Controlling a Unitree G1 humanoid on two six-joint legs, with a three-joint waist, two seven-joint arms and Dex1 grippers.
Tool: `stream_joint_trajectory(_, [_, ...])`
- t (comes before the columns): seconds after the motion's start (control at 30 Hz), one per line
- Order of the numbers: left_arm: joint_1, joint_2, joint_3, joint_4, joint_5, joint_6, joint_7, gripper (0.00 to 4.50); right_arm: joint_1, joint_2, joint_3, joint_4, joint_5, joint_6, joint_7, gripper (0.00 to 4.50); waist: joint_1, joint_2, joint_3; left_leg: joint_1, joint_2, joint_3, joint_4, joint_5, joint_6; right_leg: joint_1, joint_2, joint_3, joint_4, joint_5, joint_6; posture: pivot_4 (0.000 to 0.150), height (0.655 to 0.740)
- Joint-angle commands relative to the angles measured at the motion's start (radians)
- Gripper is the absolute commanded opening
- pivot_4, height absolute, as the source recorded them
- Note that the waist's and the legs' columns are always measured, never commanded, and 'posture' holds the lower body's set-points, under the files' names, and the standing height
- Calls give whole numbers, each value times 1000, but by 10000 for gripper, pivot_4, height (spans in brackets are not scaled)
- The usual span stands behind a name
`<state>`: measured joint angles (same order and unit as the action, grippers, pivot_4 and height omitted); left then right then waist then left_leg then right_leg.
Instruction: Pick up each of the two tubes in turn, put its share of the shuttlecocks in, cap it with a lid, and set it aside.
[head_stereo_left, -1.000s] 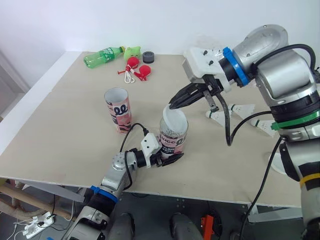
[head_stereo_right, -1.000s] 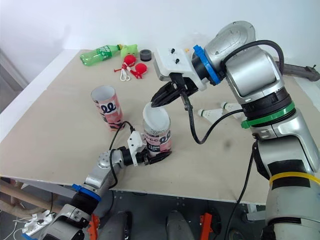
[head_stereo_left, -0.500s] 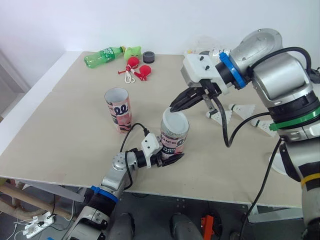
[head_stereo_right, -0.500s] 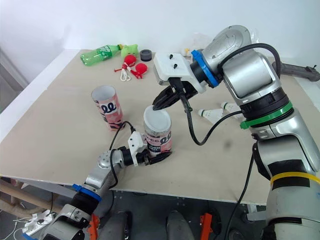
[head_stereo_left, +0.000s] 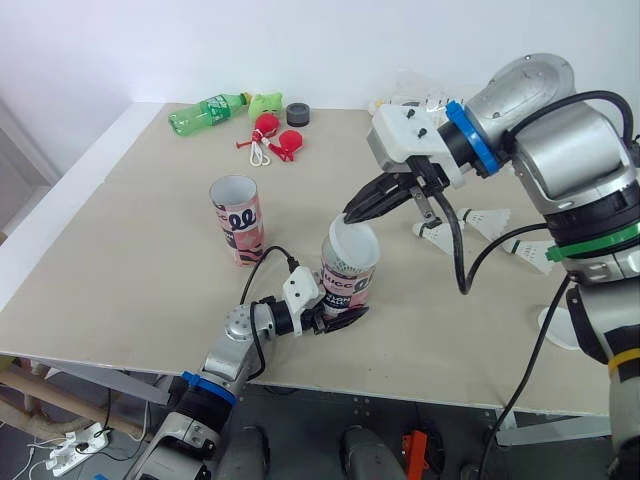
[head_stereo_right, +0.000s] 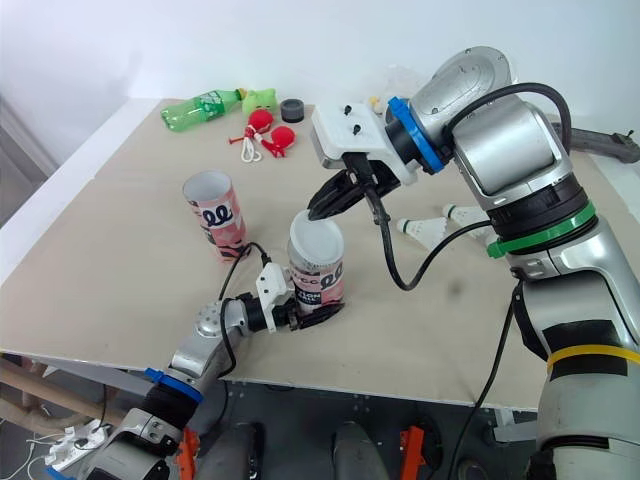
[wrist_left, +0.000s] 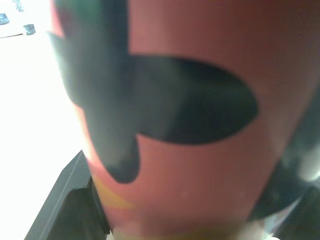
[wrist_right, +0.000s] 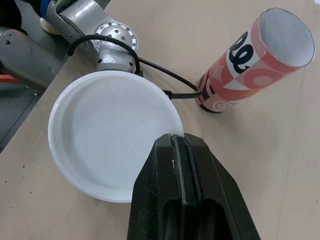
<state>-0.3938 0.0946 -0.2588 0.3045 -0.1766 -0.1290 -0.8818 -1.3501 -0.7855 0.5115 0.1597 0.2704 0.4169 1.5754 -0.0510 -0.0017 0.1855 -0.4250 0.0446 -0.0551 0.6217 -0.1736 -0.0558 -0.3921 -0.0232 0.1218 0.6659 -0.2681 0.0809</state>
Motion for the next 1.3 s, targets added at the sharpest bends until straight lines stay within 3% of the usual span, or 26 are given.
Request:
stream_joint_trajectory(0.03, [14, -2, -7, 25, 3, 7, -1, 29875, -26, -14, -15, -26, 12, -2, 39, 762, 0, 0, 0, 0, 0, 0, 0, 0, 0, 0, 0, 0, 0, 0, 0, 1500, 7400])
stream_joint_trajectory(1.03, [14, -6, -6, 26, 7, 5, -2, 29875, 52, 5, 5, -40, -92, -81, 39, 762, 2, 0, 0, 0, 0, 0, 0, 0, 0, 0, 0, 0, 0, -1, 0, 1500, 7400])
stream_joint_trajectory(1.17, [13, -6, -6, 25, 7, 6, -3, 29875, 31, 22, -25, -20, -97, -77, 34, 12573, 2, 0, 0, 0, 0, 0, -1, 0, 0, 0, 0, 0, 0, 0, 0, 1500, 7400])
stream_joint_trajectory(1.3, [13, -6, -5, 25, 6, 7, -3, 29875, 4, 42, -57, 8, -98, -74, 28, 30218, 2, 0, 0, 0, 0, 0, -1, 0, 0, 0, 0, 0, 0, 0, 0, 1500, 7400])
